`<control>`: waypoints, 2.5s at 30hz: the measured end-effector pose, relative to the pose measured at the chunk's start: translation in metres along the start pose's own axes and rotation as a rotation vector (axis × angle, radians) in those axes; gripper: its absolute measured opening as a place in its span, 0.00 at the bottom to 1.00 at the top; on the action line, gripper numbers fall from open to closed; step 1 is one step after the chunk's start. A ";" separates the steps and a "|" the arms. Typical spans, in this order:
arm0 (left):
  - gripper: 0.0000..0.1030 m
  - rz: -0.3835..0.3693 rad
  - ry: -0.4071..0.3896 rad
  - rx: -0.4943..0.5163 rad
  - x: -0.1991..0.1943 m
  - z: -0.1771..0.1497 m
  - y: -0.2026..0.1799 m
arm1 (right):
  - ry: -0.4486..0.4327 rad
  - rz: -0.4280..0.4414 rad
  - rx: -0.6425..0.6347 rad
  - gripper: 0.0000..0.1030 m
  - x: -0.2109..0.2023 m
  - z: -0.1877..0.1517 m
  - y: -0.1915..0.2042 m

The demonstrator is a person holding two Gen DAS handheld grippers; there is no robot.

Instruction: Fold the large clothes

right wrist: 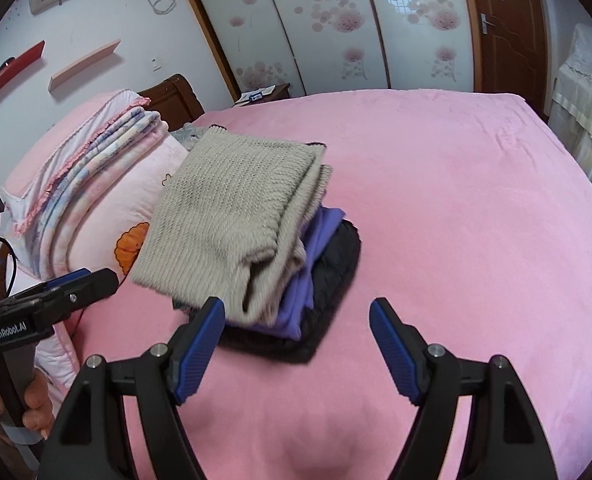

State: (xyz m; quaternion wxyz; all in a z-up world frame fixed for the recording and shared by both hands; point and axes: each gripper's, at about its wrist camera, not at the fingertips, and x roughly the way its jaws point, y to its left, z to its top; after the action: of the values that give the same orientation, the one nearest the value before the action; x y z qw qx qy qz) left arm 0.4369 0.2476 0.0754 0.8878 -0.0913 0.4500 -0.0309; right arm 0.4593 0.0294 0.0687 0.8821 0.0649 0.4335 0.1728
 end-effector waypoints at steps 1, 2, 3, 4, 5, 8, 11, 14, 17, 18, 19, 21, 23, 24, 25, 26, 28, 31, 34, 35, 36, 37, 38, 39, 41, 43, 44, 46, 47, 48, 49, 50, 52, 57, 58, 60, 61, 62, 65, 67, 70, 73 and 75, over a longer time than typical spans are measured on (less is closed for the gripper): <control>0.92 -0.001 -0.001 0.001 -0.009 -0.007 -0.010 | -0.002 0.000 0.001 0.73 -0.011 -0.005 -0.004; 0.92 -0.001 -0.002 0.001 -0.017 -0.016 -0.021 | -0.002 0.000 0.000 0.73 -0.021 -0.009 -0.007; 0.92 0.001 -0.003 0.001 -0.023 -0.021 -0.029 | -0.003 -0.003 -0.002 0.73 -0.033 -0.014 -0.012; 0.92 0.003 -0.004 0.003 -0.030 -0.030 -0.040 | -0.005 -0.007 -0.002 0.73 -0.046 -0.020 -0.016; 0.92 0.004 -0.003 0.006 -0.037 -0.038 -0.050 | -0.005 -0.010 -0.001 0.73 -0.059 -0.026 -0.021; 0.92 -0.006 -0.001 0.001 -0.060 -0.067 -0.084 | 0.004 -0.024 0.008 0.73 -0.093 -0.044 -0.034; 0.92 -0.030 0.010 0.003 -0.083 -0.096 -0.116 | 0.028 -0.026 0.020 0.73 -0.131 -0.064 -0.047; 0.92 -0.037 0.017 0.020 -0.102 -0.119 -0.144 | 0.040 -0.027 0.013 0.73 -0.174 -0.088 -0.057; 0.92 -0.035 0.021 0.050 -0.124 -0.143 -0.173 | 0.032 -0.022 0.005 0.73 -0.206 -0.104 -0.064; 0.92 -0.031 0.018 0.060 -0.131 -0.151 -0.182 | 0.033 -0.027 0.001 0.73 -0.217 -0.111 -0.065; 0.92 -0.028 0.017 0.068 -0.136 -0.157 -0.189 | 0.034 -0.028 -0.001 0.73 -0.226 -0.117 -0.067; 0.92 -0.018 0.015 0.084 -0.149 -0.171 -0.205 | 0.046 -0.028 0.002 0.73 -0.239 -0.126 -0.070; 0.92 -0.022 0.016 0.086 -0.161 -0.184 -0.218 | 0.054 -0.024 0.010 0.73 -0.255 -0.136 -0.074; 0.92 -0.026 0.016 0.088 -0.165 -0.188 -0.223 | 0.056 -0.021 0.013 0.73 -0.266 -0.142 -0.077; 0.92 -0.028 0.017 0.092 -0.171 -0.194 -0.229 | 0.053 -0.020 0.014 0.73 -0.273 -0.146 -0.077; 0.92 -0.030 0.019 0.099 -0.177 -0.201 -0.235 | 0.052 -0.021 0.012 0.73 -0.282 -0.151 -0.079; 0.93 -0.032 0.022 0.110 -0.184 -0.209 -0.243 | 0.044 -0.033 0.004 0.73 -0.299 -0.160 -0.083; 0.93 -0.025 0.014 0.127 -0.195 -0.225 -0.258 | 0.032 -0.064 -0.003 0.73 -0.311 -0.169 -0.089; 0.93 -0.008 0.017 0.143 -0.199 -0.238 -0.267 | 0.024 -0.125 -0.013 0.73 -0.314 -0.180 -0.096; 0.93 -0.004 0.021 0.143 -0.199 -0.240 -0.269 | 0.020 -0.144 -0.021 0.73 -0.315 -0.184 -0.098; 0.93 -0.003 0.025 0.139 -0.199 -0.244 -0.270 | 0.020 -0.166 -0.029 0.73 -0.315 -0.189 -0.098; 0.93 -0.005 0.030 0.135 -0.198 -0.245 -0.270 | 0.018 -0.178 -0.031 0.73 -0.315 -0.193 -0.098; 0.93 -0.002 0.035 0.131 -0.197 -0.247 -0.270 | 0.012 -0.188 -0.031 0.73 -0.314 -0.196 -0.099; 0.93 0.009 0.042 0.125 -0.196 -0.249 -0.271 | 0.003 -0.201 -0.027 0.73 -0.314 -0.200 -0.099; 0.93 0.022 0.050 0.112 -0.194 -0.252 -0.270 | -0.001 -0.217 -0.015 0.73 -0.313 -0.206 -0.101; 0.93 0.034 0.055 0.102 -0.191 -0.252 -0.267 | -0.005 -0.231 0.017 0.73 -0.312 -0.211 -0.103; 0.93 0.042 0.056 0.099 -0.189 -0.253 -0.267 | -0.005 -0.233 0.030 0.73 -0.311 -0.212 -0.105; 0.93 0.057 0.058 0.093 -0.187 -0.255 -0.266 | -0.003 -0.251 0.042 0.73 -0.308 -0.216 -0.109; 0.93 0.064 0.059 0.091 -0.186 -0.257 -0.265 | 0.000 -0.259 0.047 0.73 -0.307 -0.217 -0.111; 0.93 0.069 0.057 0.091 -0.185 -0.257 -0.264 | 0.002 -0.264 0.053 0.73 -0.306 -0.218 -0.112; 0.93 0.076 0.055 0.093 -0.184 -0.259 -0.264 | 0.005 -0.267 0.058 0.73 -0.305 -0.220 -0.113; 0.93 0.082 0.052 0.095 -0.184 -0.260 -0.264 | 0.009 -0.271 0.059 0.73 -0.304 -0.221 -0.113; 0.93 0.098 0.052 0.104 -0.182 -0.262 -0.264 | 0.015 -0.277 0.055 0.73 -0.301 -0.223 -0.112; 0.93 0.108 0.070 0.128 -0.176 -0.266 -0.268 | 0.026 -0.292 0.038 0.73 -0.297 -0.226 -0.108; 0.93 0.109 0.072 0.136 -0.176 -0.267 -0.270 | 0.027 -0.295 0.034 0.73 -0.297 -0.227 -0.107; 0.93 0.111 0.072 0.147 -0.177 -0.268 -0.271 | 0.032 -0.297 0.032 0.73 -0.296 -0.228 -0.106; 0.93 0.113 0.070 0.154 -0.178 -0.269 -0.273 | 0.034 -0.297 0.033 0.73 -0.295 -0.229 -0.106; 0.93 0.114 0.067 0.159 -0.178 -0.269 -0.273 | 0.038 -0.297 0.034 0.73 -0.294 -0.229 -0.106; 0.93 0.117 0.065 0.170 -0.177 -0.269 -0.275 | 0.042 -0.298 0.031 0.73 -0.293 -0.229 -0.104; 0.93 0.118 0.068 0.174 -0.177 -0.270 -0.275 | 0.039 -0.299 0.023 0.73 -0.293 -0.229 -0.102; 0.93 0.118 0.074 0.168 -0.177 -0.271 -0.273 | 0.038 -0.303 0.012 0.73 -0.292 -0.229 -0.100; 0.93 0.115 0.081 0.165 -0.177 -0.271 -0.272 | 0.040 -0.303 0.013 0.73 -0.292 -0.229 -0.099; 0.93 0.116 0.083 0.165 -0.177 -0.272 -0.271 | 0.042 -0.301 0.015 0.73 -0.292 -0.229 -0.099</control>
State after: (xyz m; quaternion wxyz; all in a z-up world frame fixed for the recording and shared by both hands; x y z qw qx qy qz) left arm 0.1207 -0.0311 0.1102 0.8732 0.0097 0.4868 -0.0200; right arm 0.1390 -0.1760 0.1180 0.8883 0.0019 0.4577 0.0366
